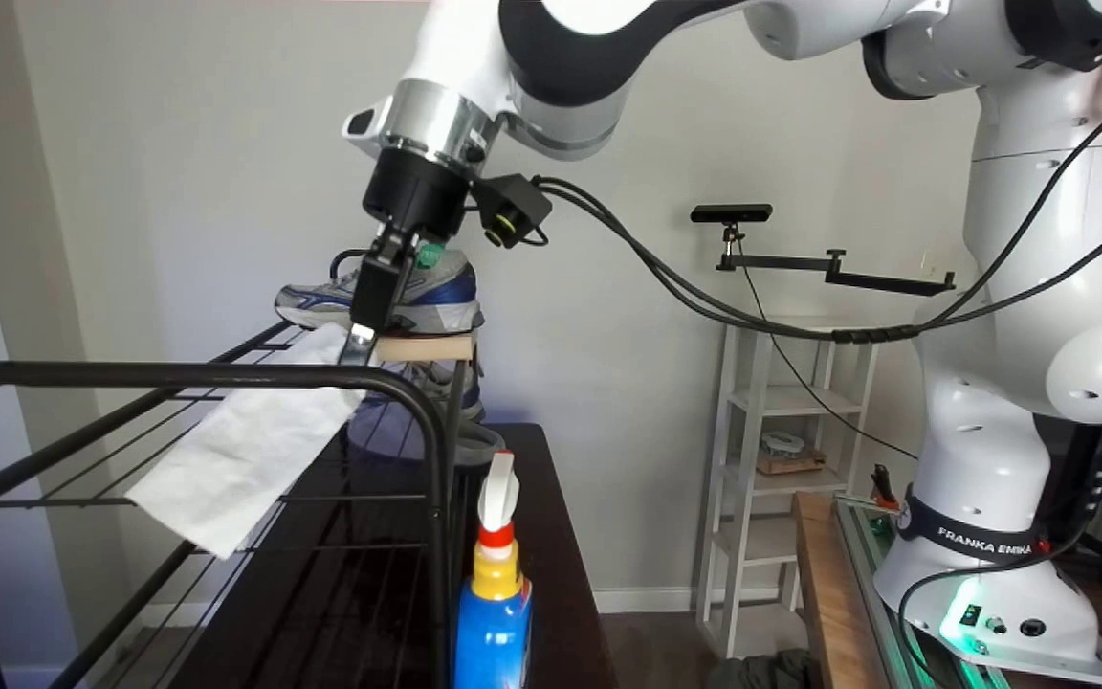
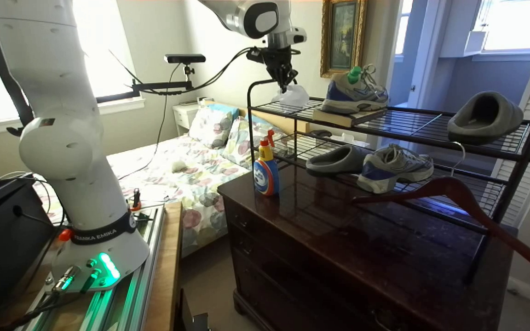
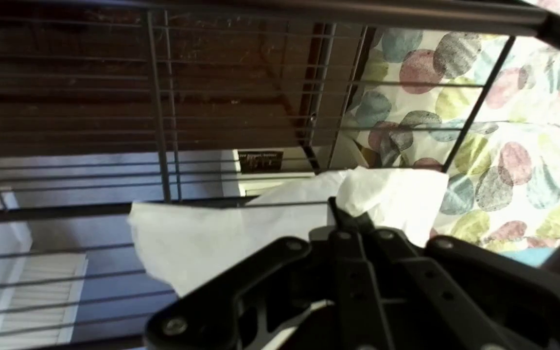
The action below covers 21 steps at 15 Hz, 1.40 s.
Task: Move the tissue to the right then move the slipper to the left
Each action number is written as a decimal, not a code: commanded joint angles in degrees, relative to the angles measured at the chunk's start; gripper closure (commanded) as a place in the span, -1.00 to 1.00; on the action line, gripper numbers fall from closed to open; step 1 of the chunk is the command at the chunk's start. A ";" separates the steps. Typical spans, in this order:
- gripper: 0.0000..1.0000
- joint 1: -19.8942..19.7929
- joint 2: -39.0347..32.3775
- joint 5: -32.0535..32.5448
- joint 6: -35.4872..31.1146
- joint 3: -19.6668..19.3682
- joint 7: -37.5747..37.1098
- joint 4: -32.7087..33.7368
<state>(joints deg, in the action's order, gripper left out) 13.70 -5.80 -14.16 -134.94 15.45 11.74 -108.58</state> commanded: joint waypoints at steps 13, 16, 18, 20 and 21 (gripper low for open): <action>1.00 -6.24 16.83 8.06 -0.05 -7.77 -17.79 -0.84; 1.00 -9.65 14.35 11.95 -4.15 -8.47 -27.22 2.17; 1.00 -11.98 14.46 11.19 -2.13 -10.71 -28.88 5.41; 1.00 -14.42 13.23 12.08 -2.60 -12.37 -31.73 8.26; 1.00 -15.69 12.50 12.76 -2.39 -13.18 -33.33 10.26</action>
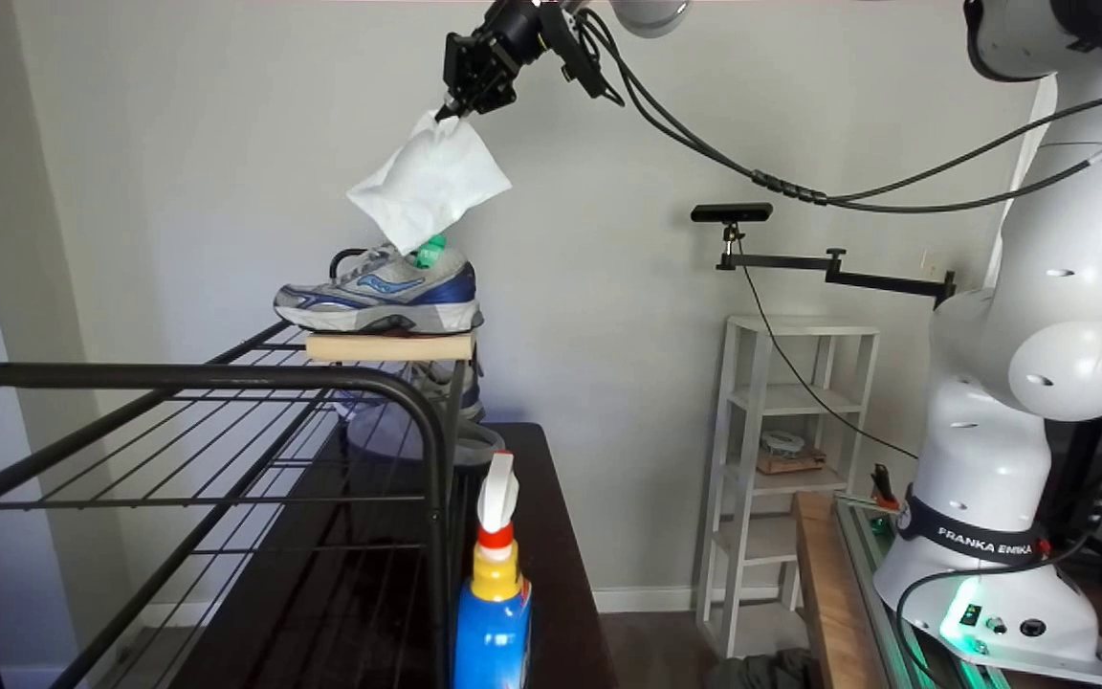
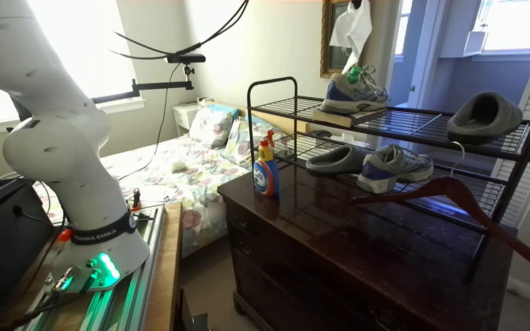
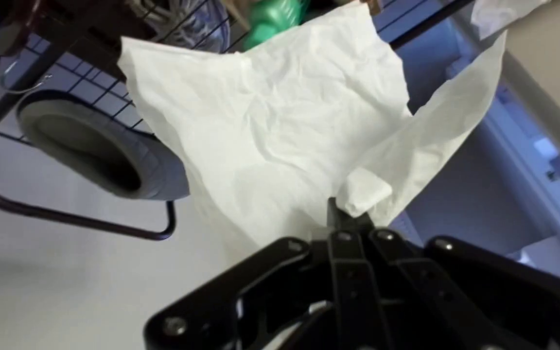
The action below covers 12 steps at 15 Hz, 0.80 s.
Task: Move the tissue to the right then move the slipper to the left
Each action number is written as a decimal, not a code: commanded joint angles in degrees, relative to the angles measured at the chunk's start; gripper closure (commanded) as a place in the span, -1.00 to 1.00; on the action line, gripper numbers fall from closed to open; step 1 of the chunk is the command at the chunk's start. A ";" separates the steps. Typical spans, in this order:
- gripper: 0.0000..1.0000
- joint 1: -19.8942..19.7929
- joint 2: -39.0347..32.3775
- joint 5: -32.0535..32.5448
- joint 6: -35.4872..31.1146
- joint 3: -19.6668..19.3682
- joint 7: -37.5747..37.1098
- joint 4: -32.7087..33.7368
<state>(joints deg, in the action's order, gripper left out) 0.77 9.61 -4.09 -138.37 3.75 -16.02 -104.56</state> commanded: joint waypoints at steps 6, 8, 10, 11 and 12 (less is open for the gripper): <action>1.00 -8.01 -12.20 10.65 2.76 -5.80 -19.35 19.03; 0.98 -6.98 -8.95 8.17 0.91 -6.66 -15.24 14.26; 1.00 -7.10 -11.07 8.59 0.93 -7.26 -16.39 16.24; 1.00 -7.23 -12.62 10.45 0.45 -7.76 -19.44 17.74; 1.00 -7.56 -13.61 12.40 -1.52 -8.49 -21.45 18.53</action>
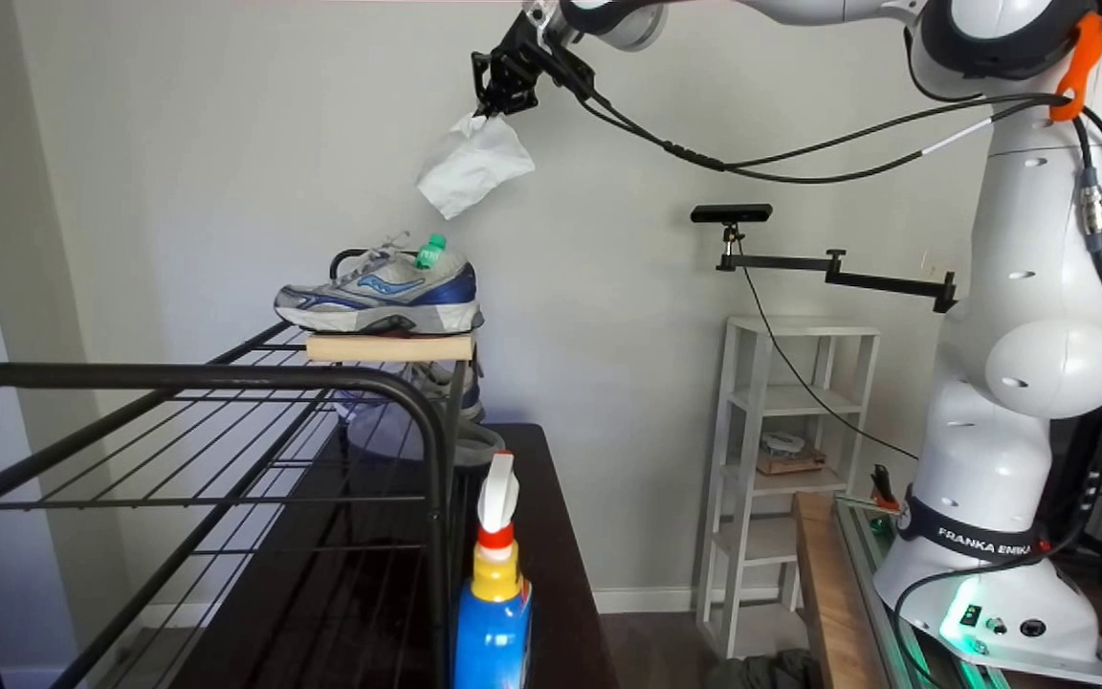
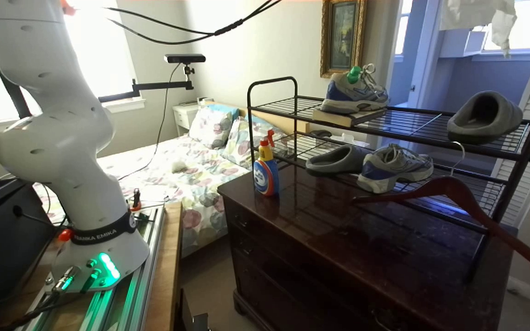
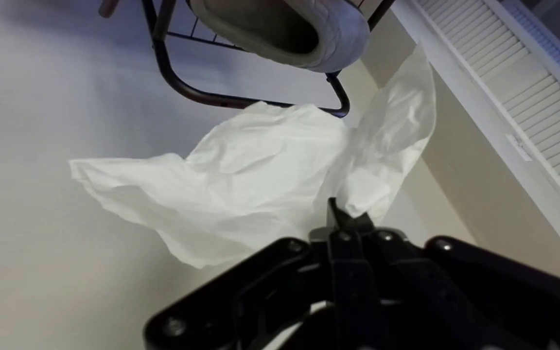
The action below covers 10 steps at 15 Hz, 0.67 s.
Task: Move the tissue to the right then move the slipper to the left
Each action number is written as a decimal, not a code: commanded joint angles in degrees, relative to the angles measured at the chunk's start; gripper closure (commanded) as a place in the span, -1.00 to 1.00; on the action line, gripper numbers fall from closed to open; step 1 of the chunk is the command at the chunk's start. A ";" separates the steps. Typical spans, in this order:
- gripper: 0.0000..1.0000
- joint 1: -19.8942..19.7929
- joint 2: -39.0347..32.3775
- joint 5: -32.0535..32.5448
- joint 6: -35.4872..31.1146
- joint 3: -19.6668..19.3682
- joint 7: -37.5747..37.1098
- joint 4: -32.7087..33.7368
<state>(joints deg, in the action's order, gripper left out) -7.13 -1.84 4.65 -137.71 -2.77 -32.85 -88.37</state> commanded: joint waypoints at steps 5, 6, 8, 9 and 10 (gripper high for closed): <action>1.00 -1.64 -9.51 9.19 -1.11 -6.95 -15.54 12.13; 1.00 -1.92 -11.16 8.58 -0.85 -7.59 -16.25 13.62; 1.00 -2.51 -14.29 5.72 0.15 -7.99 -14.47 17.14; 1.00 -2.23 -16.38 3.51 1.62 -8.60 -12.77 20.14; 1.00 -2.58 -18.32 1.48 2.59 -8.23 -11.74 22.53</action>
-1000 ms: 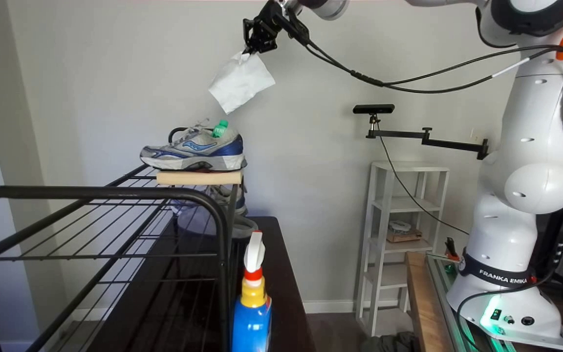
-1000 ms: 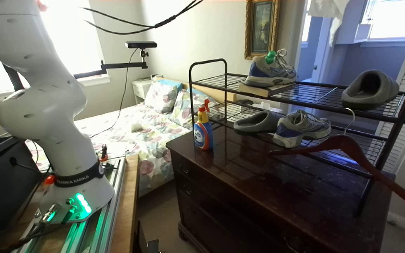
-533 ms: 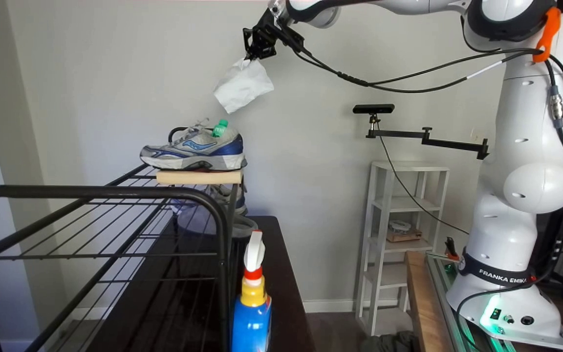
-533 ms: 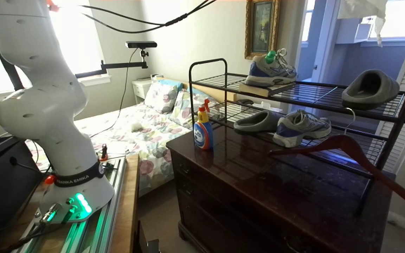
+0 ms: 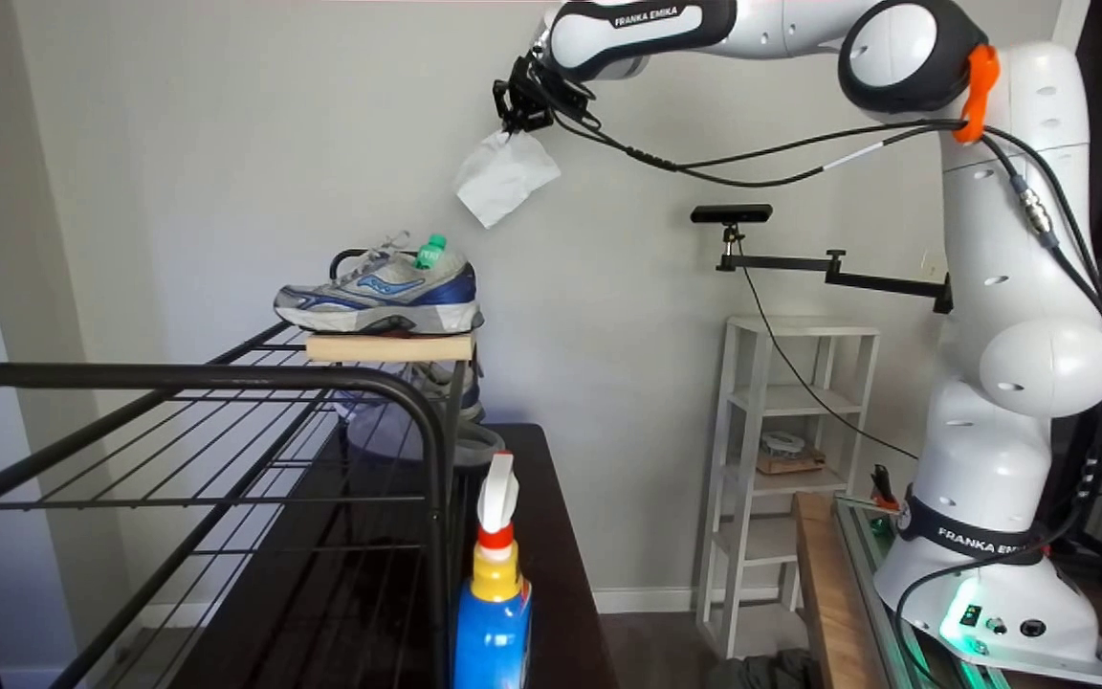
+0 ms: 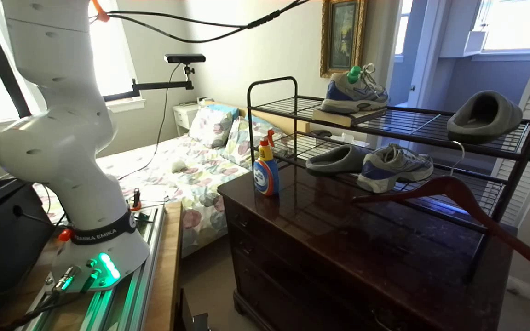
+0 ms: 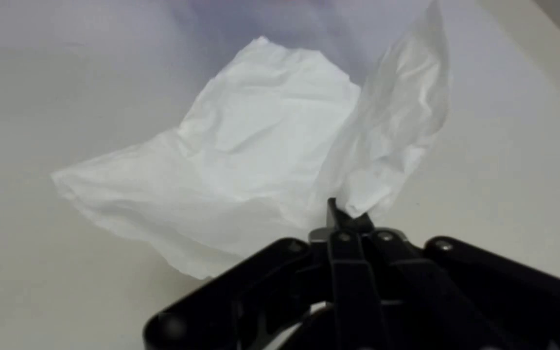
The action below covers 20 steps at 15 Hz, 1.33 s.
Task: Move the tissue to the right then move the slipper to the left
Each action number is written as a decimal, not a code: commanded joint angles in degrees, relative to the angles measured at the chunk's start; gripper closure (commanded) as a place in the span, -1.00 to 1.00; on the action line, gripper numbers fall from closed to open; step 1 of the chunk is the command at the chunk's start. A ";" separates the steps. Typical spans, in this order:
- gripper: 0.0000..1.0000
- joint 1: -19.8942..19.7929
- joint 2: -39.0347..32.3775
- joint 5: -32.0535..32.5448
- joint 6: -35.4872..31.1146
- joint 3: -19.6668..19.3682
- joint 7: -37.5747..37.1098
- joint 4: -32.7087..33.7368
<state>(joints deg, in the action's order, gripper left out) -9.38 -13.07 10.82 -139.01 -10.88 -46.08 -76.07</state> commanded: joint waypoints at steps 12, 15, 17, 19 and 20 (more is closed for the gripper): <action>1.00 -1.22 -12.10 -8.97 4.17 0.97 5.03 13.76; 1.00 -3.22 -14.96 -12.30 1.05 3.28 11.92 15.97; 1.00 -4.54 -17.16 -14.47 -0.96 4.63 14.56 17.87; 1.00 -4.90 -19.88 -14.32 -1.27 4.68 14.58 20.55; 1.00 -5.06 -21.06 -14.23 -0.73 4.89 14.61 21.74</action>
<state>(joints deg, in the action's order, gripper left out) -12.97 -28.87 -1.35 -139.91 -7.33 -33.38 -61.15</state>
